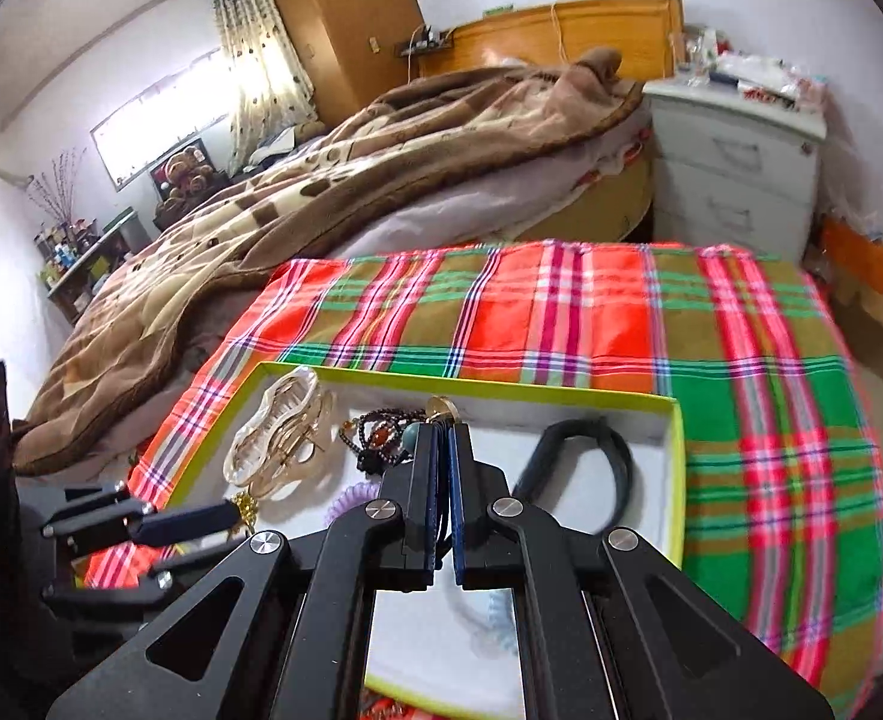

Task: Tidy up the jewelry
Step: 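Carry the black cord and gold ring into the box and open both tools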

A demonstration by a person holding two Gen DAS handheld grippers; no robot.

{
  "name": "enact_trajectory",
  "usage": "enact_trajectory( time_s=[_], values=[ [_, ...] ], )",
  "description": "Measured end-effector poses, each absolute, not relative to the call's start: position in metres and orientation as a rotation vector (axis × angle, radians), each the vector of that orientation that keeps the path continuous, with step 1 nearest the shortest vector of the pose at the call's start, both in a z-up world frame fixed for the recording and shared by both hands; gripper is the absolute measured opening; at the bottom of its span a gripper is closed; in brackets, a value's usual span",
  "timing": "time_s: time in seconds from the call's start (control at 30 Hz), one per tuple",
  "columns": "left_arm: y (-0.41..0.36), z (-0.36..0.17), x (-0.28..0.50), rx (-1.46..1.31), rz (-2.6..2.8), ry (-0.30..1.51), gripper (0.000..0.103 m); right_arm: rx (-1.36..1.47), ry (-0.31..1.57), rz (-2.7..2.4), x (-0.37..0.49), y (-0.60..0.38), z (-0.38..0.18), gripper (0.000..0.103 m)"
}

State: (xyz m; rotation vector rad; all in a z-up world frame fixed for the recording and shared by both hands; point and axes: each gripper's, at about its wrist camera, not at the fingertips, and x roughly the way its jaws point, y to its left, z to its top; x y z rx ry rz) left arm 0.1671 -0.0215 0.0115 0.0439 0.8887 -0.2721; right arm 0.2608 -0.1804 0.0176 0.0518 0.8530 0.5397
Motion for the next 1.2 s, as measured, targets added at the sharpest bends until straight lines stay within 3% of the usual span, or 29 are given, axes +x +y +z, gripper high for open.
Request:
enact_trajectory(
  time_s=[0.83, 1.2],
  values=[
    [-0.023, -0.018, 0.186, 0.036, -0.255, 0.966, 0.023, -0.094, 0.927, 0.496, 0.288, -0.161, -0.014, 0.003],
    [-0.024, -0.020, 0.185, 0.028, -0.256, 0.980, 0.024, -0.110, 0.915, 0.472, 0.287, -0.162, -0.011, 0.015]
  ],
)
